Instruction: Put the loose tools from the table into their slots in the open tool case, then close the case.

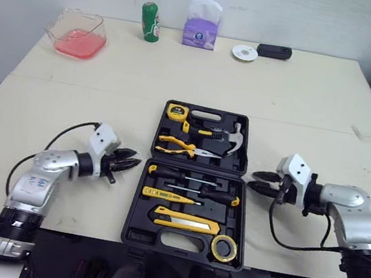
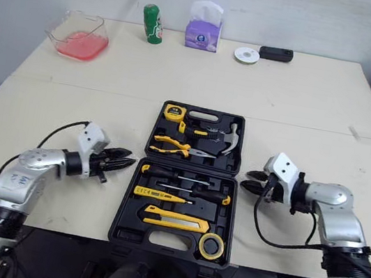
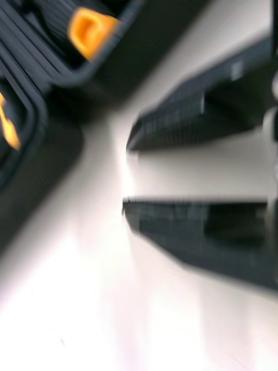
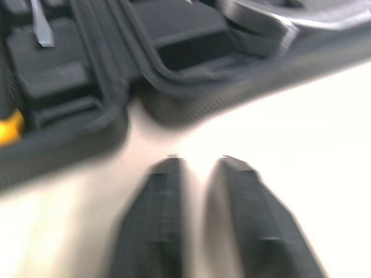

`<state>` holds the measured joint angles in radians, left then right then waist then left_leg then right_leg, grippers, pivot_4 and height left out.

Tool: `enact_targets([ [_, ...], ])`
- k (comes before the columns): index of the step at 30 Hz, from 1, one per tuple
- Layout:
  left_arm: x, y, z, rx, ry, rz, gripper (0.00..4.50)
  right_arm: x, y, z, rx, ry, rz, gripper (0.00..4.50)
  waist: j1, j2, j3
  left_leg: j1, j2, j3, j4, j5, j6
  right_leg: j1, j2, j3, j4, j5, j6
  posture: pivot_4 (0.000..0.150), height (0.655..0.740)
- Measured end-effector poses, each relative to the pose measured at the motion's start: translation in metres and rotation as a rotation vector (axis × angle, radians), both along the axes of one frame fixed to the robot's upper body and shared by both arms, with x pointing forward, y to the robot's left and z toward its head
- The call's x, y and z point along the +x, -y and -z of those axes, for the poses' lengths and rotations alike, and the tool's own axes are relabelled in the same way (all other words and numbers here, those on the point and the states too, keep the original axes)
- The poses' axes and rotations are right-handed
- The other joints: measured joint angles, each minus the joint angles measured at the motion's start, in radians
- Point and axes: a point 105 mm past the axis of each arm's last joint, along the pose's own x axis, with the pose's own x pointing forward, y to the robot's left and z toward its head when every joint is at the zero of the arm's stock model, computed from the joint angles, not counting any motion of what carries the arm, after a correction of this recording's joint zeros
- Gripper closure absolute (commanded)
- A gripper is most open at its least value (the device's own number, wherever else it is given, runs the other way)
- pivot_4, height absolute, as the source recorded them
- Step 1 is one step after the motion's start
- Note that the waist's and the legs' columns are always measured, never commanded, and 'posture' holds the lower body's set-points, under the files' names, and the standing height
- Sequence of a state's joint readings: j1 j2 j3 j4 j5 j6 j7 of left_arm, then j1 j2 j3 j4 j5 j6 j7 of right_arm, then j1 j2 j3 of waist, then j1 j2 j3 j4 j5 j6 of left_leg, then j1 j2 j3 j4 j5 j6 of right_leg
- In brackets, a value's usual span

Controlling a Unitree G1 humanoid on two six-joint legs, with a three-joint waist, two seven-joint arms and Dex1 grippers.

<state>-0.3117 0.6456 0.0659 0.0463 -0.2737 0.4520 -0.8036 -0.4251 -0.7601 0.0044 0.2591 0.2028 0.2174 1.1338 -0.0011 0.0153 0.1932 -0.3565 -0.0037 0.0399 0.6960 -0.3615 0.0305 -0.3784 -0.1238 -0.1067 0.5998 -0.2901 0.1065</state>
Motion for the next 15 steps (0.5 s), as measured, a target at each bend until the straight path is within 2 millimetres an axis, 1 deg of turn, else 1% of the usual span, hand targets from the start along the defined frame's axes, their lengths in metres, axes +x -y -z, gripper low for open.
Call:
enact_targets([
  [1, -0.001, -0.011, -0.004, 0.017, -0.006, -0.023, 1.22, 0.001, 0.008, -0.003, 0.0, -0.014, 0.047, 0.95, 0.0, 0.0, 0.0, 0.0, 0.0, 0.0, 0.0, 0.0, 0.0, 0.0, 0.0, 0.0, 0.0, 0.0, 0.0, 0.15, 0.74],
  [2, -0.001, -0.018, -0.009, 0.014, -0.012, -0.04, 0.67, 0.003, 0.015, -0.005, -0.005, -0.034, 0.099, 0.38, 0.0, 0.0, 0.0, 0.0, 0.0, 0.0, 0.0, 0.0, 0.0, 0.0, -0.001, 0.0, 0.0, 0.0, 0.0, 0.15, 0.74],
  [3, -0.002, -0.024, -0.015, 0.013, -0.015, -0.054, 0.16, 0.004, 0.021, -0.007, -0.001, -0.06, 0.157, 0.0, 0.0, 0.0, 0.0, 0.0, 0.0, 0.0, 0.0, 0.0, 0.0, 0.0, -0.001, 0.0, 0.0, 0.0, 0.0, 0.15, 0.74],
  [4, -0.002, -0.027, -0.022, 0.016, -0.018, -0.063, 0.05, 0.007, 0.028, -0.012, 0.01, -0.105, 0.226, 0.0, 0.0, 0.001, 0.001, -0.002, -0.001, 0.0, 0.0, 0.0, 0.0, -0.002, -0.002, 0.0, 0.0, 0.0, 0.0, 0.15, 0.74],
  [6, -0.002, -0.023, -0.042, -0.008, -0.004, -0.044, 0.05, 0.009, 0.035, -0.028, 0.033, -0.16, 0.313, 0.0, 0.001, 0.001, 0.001, -0.006, -0.002, -0.001, 0.0, 0.0, 0.001, -0.007, -0.004, 0.0, 0.002, 0.0, 0.0, 0.15, 0.74],
  [8, -0.004, -0.011, -0.06, -0.046, -0.014, -0.004, 0.05, 0.007, 0.033, -0.045, 0.063, -0.215, 0.349, 0.0, 0.002, 0.001, 0.0, -0.014, -0.002, -0.001, 0.002, 0.001, 0.001, -0.014, -0.005, 0.0, 0.004, 0.0, 0.0, 0.15, 0.74],
  [10, -0.004, -0.005, -0.065, -0.052, -0.062, 0.001, 0.05, 0.003, 0.026, -0.051, 0.106, -0.319, 0.373, 0.0, 0.002, 0.001, 0.0, -0.015, -0.002, -0.001, 0.001, 0.001, 0.001, -0.016, -0.004, -0.001, 0.005, 0.0, 0.0, 0.15, 0.74],
  [12, 0.001, -0.001, -0.07, -0.069, -0.123, -0.032, 0.05, -0.002, 0.017, -0.055, 0.142, -0.426, 0.401, 0.0, 0.002, 0.001, 0.001, -0.016, -0.002, 0.0, 0.001, 0.002, 0.001, -0.016, -0.002, -0.001, 0.006, 0.0, 0.0, 0.15, 0.74],
  [13, 0.003, 0.002, -0.073, -0.08, -0.148, -0.044, 0.05, -0.002, 0.014, -0.057, 0.149, -0.455, 0.421, 0.0, 0.002, 0.0, 0.001, -0.017, -0.003, 0.0, 0.002, 0.003, 0.001, -0.017, -0.002, -0.001, 0.007, 0.0, 0.0, 0.15, 0.74],
  [15, 0.007, 0.015, -0.084, -0.096, -0.199, -0.034, 0.05, 0.0, 0.003, -0.066, 0.156, -0.495, 0.446, 0.0, 0.002, 0.0, 0.001, -0.017, -0.004, 0.0, 0.002, 0.004, 0.002, -0.017, -0.002, 0.0, 0.007, 0.0, 0.0, 0.15, 0.74],
])
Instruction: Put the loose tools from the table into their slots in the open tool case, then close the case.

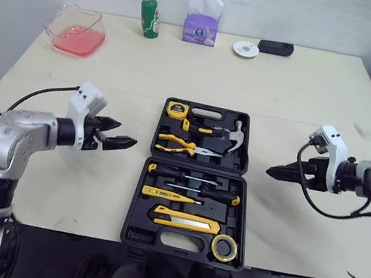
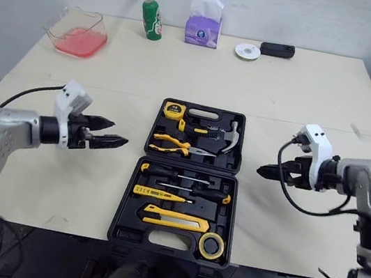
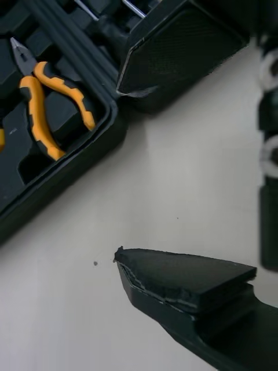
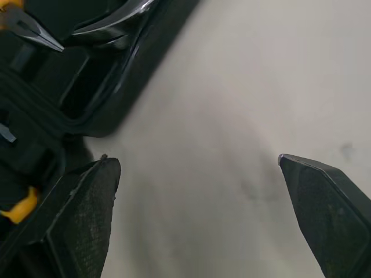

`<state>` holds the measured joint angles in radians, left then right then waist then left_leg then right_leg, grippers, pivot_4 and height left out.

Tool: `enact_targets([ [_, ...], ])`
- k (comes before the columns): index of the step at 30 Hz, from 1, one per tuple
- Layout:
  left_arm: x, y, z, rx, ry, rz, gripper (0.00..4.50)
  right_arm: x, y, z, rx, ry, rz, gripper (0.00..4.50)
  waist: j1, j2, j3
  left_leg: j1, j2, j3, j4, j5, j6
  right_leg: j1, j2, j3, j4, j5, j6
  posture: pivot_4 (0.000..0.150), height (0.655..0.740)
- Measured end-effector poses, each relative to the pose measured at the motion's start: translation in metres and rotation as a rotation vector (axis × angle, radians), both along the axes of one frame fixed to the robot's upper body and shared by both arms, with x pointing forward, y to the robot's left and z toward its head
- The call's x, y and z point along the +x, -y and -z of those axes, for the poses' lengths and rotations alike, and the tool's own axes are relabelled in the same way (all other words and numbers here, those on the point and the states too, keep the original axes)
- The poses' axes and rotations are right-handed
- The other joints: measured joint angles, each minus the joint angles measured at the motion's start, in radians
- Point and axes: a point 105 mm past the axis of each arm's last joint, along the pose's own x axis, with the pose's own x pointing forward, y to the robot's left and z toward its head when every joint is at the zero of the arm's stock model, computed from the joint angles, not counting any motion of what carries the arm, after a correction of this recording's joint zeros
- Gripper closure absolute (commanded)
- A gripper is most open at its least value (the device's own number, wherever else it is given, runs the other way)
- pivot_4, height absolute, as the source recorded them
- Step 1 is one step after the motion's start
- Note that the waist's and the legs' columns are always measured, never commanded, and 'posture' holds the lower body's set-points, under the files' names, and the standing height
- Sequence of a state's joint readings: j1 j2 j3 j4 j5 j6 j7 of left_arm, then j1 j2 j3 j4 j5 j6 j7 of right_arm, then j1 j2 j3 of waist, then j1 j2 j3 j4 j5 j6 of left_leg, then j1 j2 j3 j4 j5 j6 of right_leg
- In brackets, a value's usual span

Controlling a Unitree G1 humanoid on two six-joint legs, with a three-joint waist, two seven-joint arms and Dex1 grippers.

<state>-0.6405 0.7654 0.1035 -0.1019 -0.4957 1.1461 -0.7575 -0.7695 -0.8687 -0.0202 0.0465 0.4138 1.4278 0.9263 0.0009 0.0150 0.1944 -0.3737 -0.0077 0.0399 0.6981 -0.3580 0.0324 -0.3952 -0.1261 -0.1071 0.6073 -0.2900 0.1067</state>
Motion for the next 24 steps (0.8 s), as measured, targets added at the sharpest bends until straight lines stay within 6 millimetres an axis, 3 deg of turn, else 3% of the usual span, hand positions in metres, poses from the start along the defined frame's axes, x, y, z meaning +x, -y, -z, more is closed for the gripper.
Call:
enact_targets([
  [3, 0.007, 0.018, -0.009, -0.016, -0.089, 0.002, 0.05, 0.004, -0.019, -0.012, 0.021, -0.033, 0.006, 0.0, 0.0, 0.0, 0.0, 0.0, 0.0, 0.0, 0.0, 0.0, 0.0, 0.0, 0.005, 0.0, 0.001, 0.0, 0.0, 0.15, 0.74],
  [6, 0.018, 0.026, 0.0, 0.016, -0.183, -0.051, 0.05, 0.01, -0.033, -0.022, 0.027, -0.021, 0.005, 0.0, 0.0, 0.0, 0.0, 0.0, 0.0, 0.001, -0.001, 0.0, -0.001, -0.002, 0.008, 0.0, 0.001, 0.0, 0.0, 0.15, 0.74],
  [11, 0.037, 0.026, 0.02, 0.112, -0.244, -0.152, 0.05, 0.014, -0.039, -0.024, 0.008, -0.026, 0.011, 0.0, 0.002, 0.0, 0.0, -0.002, 0.0, 0.003, -0.002, 0.001, -0.002, -0.006, 0.01, -0.001, 0.002, 0.0, 0.0, 0.15, 0.74],
  [24, 0.047, 0.043, 0.026, 0.121, -0.256, -0.151, 0.05, 0.022, -0.049, -0.01, -0.039, -0.044, 0.047, 0.0, -0.002, -0.001, 0.0, -0.004, 0.001, 0.014, -0.001, 0.001, -0.003, -0.016, 0.01, 0.004, 0.01, 0.0, 0.0, 0.15, 0.74],
])
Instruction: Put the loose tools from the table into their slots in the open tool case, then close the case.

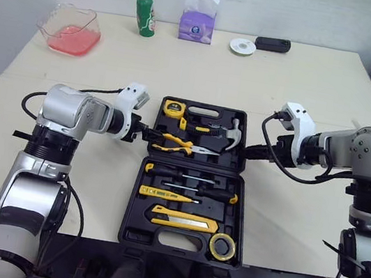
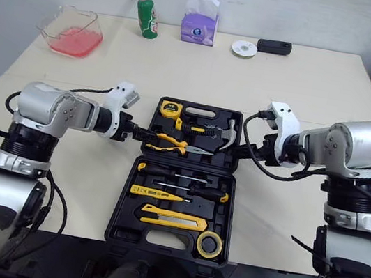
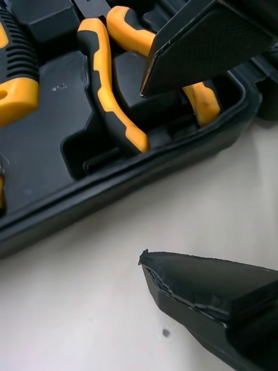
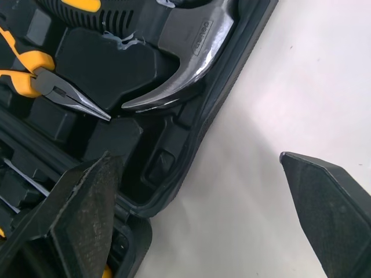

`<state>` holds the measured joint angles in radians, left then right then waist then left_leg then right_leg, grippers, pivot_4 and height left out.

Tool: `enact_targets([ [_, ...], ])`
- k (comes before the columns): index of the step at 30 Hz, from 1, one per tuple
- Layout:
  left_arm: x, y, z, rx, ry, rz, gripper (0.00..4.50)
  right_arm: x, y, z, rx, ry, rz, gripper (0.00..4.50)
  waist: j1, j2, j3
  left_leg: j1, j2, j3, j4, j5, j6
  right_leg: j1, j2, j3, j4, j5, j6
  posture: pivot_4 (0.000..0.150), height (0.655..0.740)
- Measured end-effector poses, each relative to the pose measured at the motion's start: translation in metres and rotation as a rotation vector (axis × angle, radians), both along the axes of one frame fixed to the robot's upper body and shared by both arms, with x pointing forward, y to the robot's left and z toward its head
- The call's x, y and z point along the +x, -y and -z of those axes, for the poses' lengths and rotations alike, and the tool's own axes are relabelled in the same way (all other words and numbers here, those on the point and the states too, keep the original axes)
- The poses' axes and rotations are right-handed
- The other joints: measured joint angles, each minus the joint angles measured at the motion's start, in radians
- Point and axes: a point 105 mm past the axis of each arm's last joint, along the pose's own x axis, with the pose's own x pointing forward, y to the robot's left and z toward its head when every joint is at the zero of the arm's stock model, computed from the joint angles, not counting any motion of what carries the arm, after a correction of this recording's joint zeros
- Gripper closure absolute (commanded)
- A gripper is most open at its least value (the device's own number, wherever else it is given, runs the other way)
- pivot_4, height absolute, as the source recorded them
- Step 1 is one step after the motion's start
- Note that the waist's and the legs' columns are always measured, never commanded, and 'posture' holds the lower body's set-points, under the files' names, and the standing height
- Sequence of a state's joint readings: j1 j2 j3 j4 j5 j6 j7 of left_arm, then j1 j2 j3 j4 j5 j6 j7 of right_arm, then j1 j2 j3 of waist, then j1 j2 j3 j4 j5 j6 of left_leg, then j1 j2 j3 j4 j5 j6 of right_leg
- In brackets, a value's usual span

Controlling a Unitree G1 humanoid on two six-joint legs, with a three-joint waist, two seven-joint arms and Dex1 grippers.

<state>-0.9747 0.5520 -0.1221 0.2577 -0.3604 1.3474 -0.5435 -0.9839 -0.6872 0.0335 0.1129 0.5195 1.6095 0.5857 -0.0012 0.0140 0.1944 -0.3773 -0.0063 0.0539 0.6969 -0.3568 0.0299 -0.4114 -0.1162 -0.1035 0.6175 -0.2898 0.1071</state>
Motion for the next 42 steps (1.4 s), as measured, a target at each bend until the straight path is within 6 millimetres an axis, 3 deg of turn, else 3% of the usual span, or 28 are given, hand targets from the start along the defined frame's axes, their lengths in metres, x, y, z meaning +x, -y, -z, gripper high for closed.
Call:
enact_targets([
  [23, 0.009, -0.002, 0.006, 0.053, 0.021, -0.043, 0.05, 0.007, -0.009, 0.028, -0.065, -0.069, 0.048, 0.0, -0.001, -0.001, -0.001, 0.001, 0.0, 0.002, 0.001, 0.0, 0.0, -0.001, 0.0, 0.002, 0.003, 0.0, 0.0, 0.15, 0.74],
  [26, 0.01, -0.002, 0.008, 0.051, 0.017, -0.041, 0.88, 0.009, -0.009, 0.03, -0.071, -0.067, 0.071, 0.84, -0.002, -0.003, -0.002, 0.002, 0.0, 0.003, 0.001, 0.0, 0.0, -0.001, 0.0, 0.002, 0.003, 0.0, 0.0, 0.15, 0.74],
  [32, 0.007, 0.013, 0.011, 0.009, -0.003, 0.008, 3.51, 0.012, -0.019, 0.029, -0.004, -0.062, 0.061, 3.77, 0.0, -0.004, -0.002, 0.003, 0.0, 0.004, 0.002, 0.001, 0.0, 0.0, 0.0, 0.003, 0.004, 0.0, 0.0, 0.15, 0.74],
  [34, 0.007, 0.013, 0.01, 0.01, -0.002, 0.002, 4.02, 0.013, -0.018, 0.025, 0.01, -0.054, 0.071, 4.5, -0.001, -0.004, -0.003, 0.005, 0.0, 0.004, 0.002, 0.001, 0.0, 0.002, 0.0, 0.003, 0.004, 0.0, 0.0, 0.15, 0.74],
  [42, 0.01, 0.012, 0.009, -0.013, 0.007, -0.037, 4.1, 0.019, -0.018, 0.025, 0.073, -0.046, 0.142, 4.5, -0.003, -0.004, -0.003, 0.006, 0.0, 0.005, 0.002, 0.002, -0.001, 0.002, 0.0, 0.006, 0.006, 0.0, 0.0, 0.15, 0.74],
])
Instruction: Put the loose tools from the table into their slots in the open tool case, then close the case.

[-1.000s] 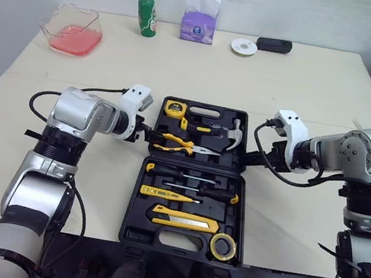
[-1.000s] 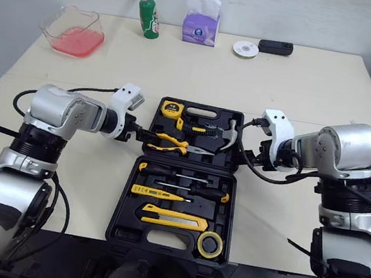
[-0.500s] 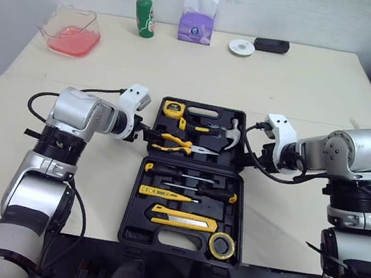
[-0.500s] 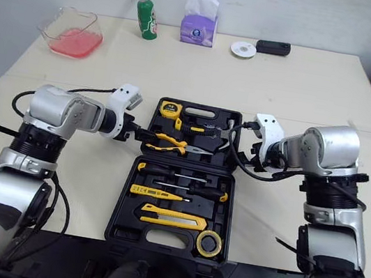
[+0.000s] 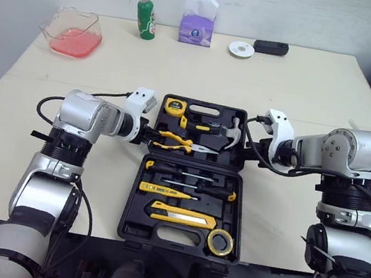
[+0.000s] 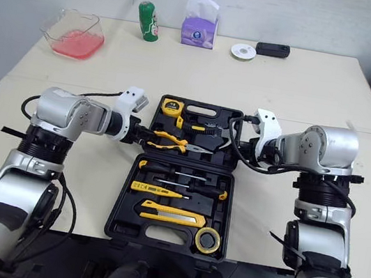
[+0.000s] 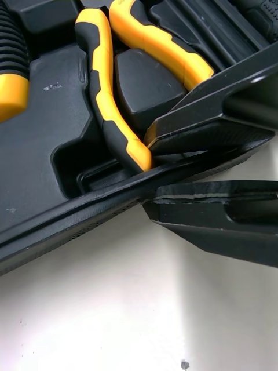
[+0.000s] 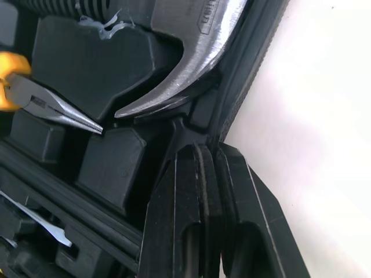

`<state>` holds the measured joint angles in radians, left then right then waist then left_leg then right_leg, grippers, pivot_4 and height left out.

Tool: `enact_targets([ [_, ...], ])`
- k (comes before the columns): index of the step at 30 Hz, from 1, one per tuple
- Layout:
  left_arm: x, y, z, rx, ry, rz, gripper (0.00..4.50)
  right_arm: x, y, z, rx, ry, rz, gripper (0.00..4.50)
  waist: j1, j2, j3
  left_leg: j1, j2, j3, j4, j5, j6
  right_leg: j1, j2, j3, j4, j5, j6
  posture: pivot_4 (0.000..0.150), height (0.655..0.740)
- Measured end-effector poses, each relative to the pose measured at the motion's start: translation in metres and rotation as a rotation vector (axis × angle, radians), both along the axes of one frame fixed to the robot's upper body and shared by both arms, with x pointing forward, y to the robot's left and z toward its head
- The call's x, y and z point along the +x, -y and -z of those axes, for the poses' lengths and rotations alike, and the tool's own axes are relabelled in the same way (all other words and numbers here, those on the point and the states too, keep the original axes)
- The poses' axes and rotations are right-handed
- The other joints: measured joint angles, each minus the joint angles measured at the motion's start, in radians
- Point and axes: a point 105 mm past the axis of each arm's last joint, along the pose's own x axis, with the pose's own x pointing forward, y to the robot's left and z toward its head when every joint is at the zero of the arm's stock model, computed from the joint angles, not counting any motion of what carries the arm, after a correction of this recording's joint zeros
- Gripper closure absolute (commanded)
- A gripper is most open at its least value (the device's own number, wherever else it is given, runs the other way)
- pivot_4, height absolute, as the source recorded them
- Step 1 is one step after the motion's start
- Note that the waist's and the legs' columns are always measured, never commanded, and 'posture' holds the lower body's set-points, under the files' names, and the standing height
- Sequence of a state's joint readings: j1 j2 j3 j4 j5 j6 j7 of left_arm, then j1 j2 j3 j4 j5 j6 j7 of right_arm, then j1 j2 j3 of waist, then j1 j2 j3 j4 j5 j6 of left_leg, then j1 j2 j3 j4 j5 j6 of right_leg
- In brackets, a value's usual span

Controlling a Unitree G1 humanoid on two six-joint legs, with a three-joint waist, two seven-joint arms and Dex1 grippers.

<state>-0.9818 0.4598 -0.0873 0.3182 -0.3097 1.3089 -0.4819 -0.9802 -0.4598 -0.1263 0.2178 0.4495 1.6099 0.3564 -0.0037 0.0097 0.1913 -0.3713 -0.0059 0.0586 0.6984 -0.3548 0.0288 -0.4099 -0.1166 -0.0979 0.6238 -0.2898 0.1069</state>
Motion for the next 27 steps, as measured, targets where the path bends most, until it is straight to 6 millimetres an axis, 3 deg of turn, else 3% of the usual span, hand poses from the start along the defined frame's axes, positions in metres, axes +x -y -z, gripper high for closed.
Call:
enact_targets([
  [6, 0.013, 0.002, -0.006, -0.13, 0.112, -0.071, 4.22, 0.009, 0.001, -0.008, 0.051, 0.149, 0.047, 4.5, 0.001, 0.0, 0.0, -0.004, 0.0, 0.001, -0.001, 0.0, 0.0, -0.006, 0.0, 0.001, 0.0, 0.0, 0.0, 0.15, 0.74],
  [12, 0.026, -0.008, -0.029, -0.232, 0.406, -0.093, 4.36, 0.019, -0.003, -0.029, 0.059, 0.56, 0.004, 4.5, -0.001, 0.0, 0.001, -0.017, -0.001, 0.007, -0.001, 0.001, 0.0, -0.022, 0.001, 0.004, 0.003, 0.0, 0.0, 0.15, 0.74],
  [19, 0.024, -0.019, -0.041, -0.2, 0.805, -0.066, 4.5, 0.018, -0.006, -0.03, -0.252, 1.056, -0.161, 4.5, -0.007, -0.001, 0.001, -0.018, -0.001, 0.009, -0.001, 0.001, 0.001, -0.024, 0.0, 0.004, 0.003, 0.0, 0.0, 0.15, 0.74],
  [27, 0.002, -0.033, -0.018, 0.034, 1.014, 0.07, 4.5, -0.013, 0.001, 0.0, -0.698, 1.46, -0.495, 4.5, -0.008, -0.001, 0.001, -0.015, 0.0, 0.008, 0.0, 0.001, 0.002, -0.019, 0.0, 0.003, 0.003, 0.0, 0.0, 0.15, 0.74],
])
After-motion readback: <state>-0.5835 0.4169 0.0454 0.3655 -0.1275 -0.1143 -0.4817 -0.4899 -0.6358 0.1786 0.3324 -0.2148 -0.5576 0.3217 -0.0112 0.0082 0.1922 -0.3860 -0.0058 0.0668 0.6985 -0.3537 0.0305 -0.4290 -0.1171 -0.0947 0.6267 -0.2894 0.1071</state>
